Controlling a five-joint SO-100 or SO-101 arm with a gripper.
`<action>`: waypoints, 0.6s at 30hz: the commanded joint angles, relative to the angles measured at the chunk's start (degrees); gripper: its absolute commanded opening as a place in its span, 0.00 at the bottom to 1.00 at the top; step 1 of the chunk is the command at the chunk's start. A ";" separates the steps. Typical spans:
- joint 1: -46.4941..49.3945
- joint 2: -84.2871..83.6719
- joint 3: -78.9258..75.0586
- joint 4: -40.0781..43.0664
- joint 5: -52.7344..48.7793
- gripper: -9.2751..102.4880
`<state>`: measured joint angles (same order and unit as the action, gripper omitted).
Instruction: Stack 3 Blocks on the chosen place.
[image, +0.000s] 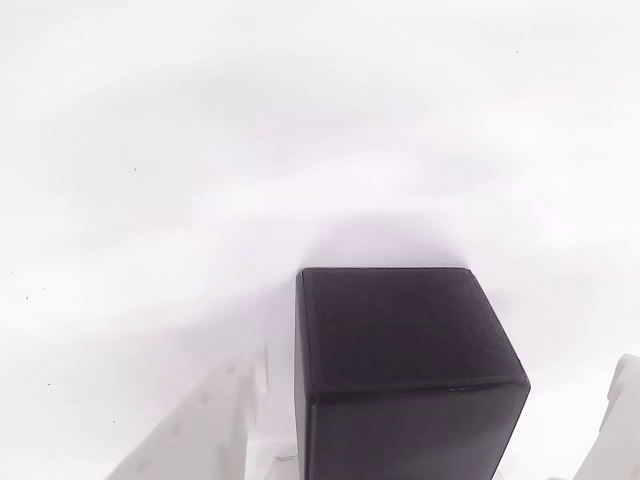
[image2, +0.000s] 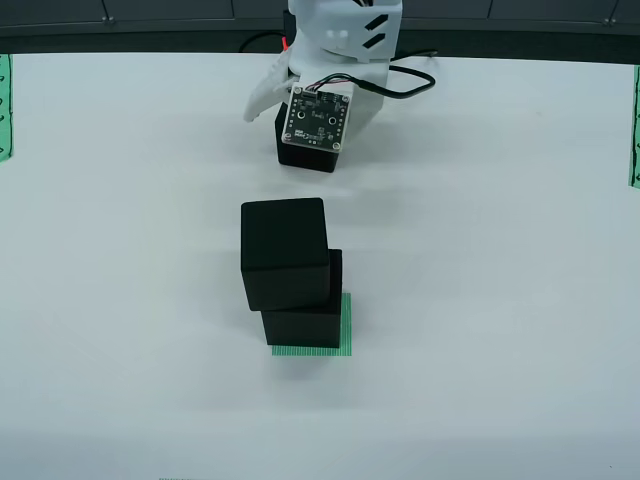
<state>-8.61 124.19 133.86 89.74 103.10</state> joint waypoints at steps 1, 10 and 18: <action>0.53 -1.41 -4.39 0.35 -0.35 0.47; 0.09 1.32 -7.47 0.35 0.00 0.49; -1.85 14.33 -0.62 0.44 -0.18 0.49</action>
<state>-9.67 133.95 131.84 89.74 103.10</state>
